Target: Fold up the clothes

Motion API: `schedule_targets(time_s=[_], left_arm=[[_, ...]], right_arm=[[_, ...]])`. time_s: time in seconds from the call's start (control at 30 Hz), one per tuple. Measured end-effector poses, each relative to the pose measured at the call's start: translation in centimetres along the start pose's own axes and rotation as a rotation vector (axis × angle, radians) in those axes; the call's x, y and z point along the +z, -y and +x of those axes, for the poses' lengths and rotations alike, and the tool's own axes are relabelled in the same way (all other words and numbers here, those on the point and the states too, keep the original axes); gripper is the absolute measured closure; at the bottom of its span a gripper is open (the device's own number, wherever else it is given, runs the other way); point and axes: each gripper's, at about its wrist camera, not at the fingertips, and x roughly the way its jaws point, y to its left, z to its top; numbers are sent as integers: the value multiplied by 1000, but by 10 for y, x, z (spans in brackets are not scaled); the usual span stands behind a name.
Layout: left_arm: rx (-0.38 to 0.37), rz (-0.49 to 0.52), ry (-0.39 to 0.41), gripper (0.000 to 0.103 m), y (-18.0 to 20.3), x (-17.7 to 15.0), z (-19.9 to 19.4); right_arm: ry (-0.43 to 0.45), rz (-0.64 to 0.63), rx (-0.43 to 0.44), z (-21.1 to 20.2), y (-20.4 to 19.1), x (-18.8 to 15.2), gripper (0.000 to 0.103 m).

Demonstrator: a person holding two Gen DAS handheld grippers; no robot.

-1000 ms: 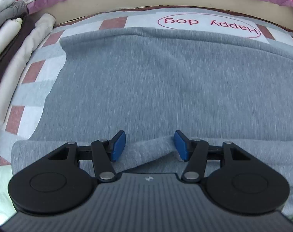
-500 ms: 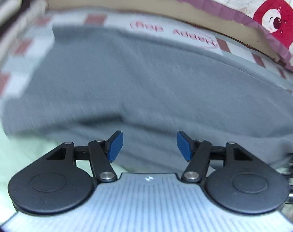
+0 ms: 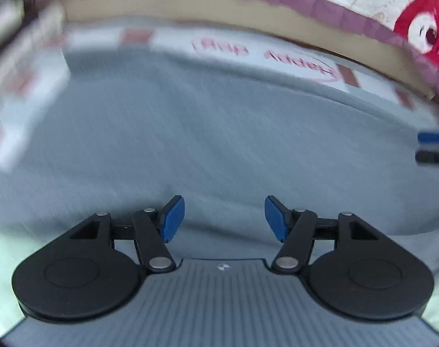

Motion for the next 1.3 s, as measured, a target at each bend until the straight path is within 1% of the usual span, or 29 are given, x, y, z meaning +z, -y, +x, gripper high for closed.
schedule_targets(time_s=[0.07,0.1,0.2,0.3,0.33,0.37,0.4,0.43,0.53,0.57,0.6,0.63,0.67,0.7,0.73,0.77,0.87,0.97,1.0,1.03,1.1,1.17,1.2,1.23,1.27,1.3], left_arm=[[48,83,34,42,-11,6,0],[58,97,39,42,-18,9,2],[17,44,21,42,-42,13,8],[-24,-7,12,42,-60,8,11],[-33,-19,11,42,-65,4,12],[-41,-27,11,42,-70,0,12],[-45,-30,16,42,-74,-4,13],[-48,-30,22,42,-78,-7,14],[-54,-34,38,42,-90,-14,17],[-54,-41,40,42,-93,-14,18],[-53,-49,42,42,-96,-14,19],[-53,-55,45,42,-97,-14,20],[-52,-58,49,42,-98,-14,19],[-52,-62,52,42,-99,-14,19],[-52,-66,56,42,-100,-14,19],[-52,-70,59,42,-101,-14,18],[-34,-60,90,42,-103,-13,12],[-17,-52,111,42,-106,-12,8],[-12,-53,112,42,-108,-12,8],[-8,-53,114,42,-109,-11,8],[-16,-19,95,42,-112,-14,10],[-30,23,70,42,-115,-17,13],[-42,42,61,42,-116,-19,13],[-58,59,55,42,-118,-22,11],[-73,76,49,42,-119,-25,10],[-89,90,42,39,-120,-28,10]], right_arm=[[-26,-71,-8,26,-2,15,61],[-32,-103,-13,37,-4,22,61],[-36,-138,-12,72,0,41,61],[-73,-194,-36,99,-3,50,61],[-89,-213,-52,109,-3,51,59],[-80,-219,-58,113,-3,52,56],[-61,-219,-57,116,-2,53,52],[-51,-206,-50,118,0,53,50],[-40,-103,2,123,16,53,48],[-34,-90,14,123,17,52,48],[-25,-89,23,123,16,51,56],[-14,-104,12,122,13,49,76],[-2,-126,-8,122,8,48,88],[12,-139,-23,121,5,47,94],[26,-147,-36,120,3,47,97],[49,-137,-49,116,2,47,98],[130,-87,-84,99,2,50,99],[179,-28,-99,85,6,56,100],[200,-7,-120,82,9,58,103],[223,42,-135,80,17,61,103],[255,169,-144,78,39,69,103],[215,182,-127,85,50,77,103],[179,180,-68,88,52,79,103],[138,178,13,91,53,80,103],[107,151,81,91,49,78,103],[82,111,143,92,43,76,99]])
